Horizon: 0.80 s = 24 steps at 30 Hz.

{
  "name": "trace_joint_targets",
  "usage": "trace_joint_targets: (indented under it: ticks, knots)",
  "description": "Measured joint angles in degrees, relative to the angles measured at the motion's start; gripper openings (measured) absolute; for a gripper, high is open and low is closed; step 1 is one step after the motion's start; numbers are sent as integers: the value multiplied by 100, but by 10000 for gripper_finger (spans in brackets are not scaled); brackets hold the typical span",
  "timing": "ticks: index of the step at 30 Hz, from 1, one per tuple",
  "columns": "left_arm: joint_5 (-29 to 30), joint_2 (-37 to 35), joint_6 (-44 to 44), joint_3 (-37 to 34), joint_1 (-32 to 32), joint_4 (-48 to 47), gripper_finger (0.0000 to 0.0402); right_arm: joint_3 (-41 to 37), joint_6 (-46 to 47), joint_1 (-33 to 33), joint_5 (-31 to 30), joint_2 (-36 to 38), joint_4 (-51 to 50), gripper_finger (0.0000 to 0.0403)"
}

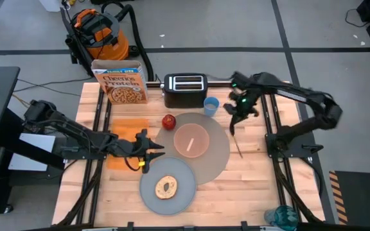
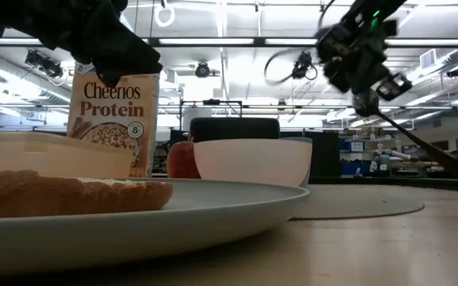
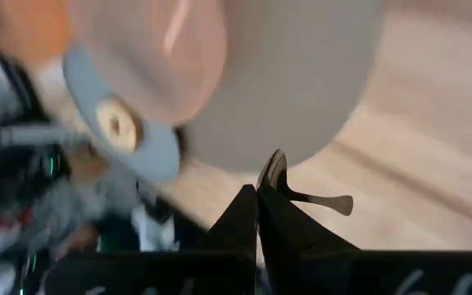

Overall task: Arrange a breakfast setting
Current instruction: Put the black spoon on the gray table mat to the right side of the orange bowl

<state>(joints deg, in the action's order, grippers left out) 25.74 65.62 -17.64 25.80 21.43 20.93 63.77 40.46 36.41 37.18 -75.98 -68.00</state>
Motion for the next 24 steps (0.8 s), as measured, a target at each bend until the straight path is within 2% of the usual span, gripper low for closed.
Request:
trace_joint_targets:
  ticks: [3,5,9,13,18,24]
  knots:
    - [0,122,-129,0,171,47,128,-12,719,228,-1056,630,-151,10]
    - [3,185,-126,0,278,157,128,-175,1374,311,-1408,967,-144,10]
    - [3,200,-123,0,394,201,128,-666,2387,216,-1415,1299,-123,10]
    - [7,200,-123,0,494,201,128,-1136,2990,295,-1328,1243,-85,10]
    - [4,200,-118,0,638,193,128,-1591,3050,648,-1124,871,543,11]
    - [4,200,-123,0,792,192,128,-1718,3341,701,-804,215,1447,11]
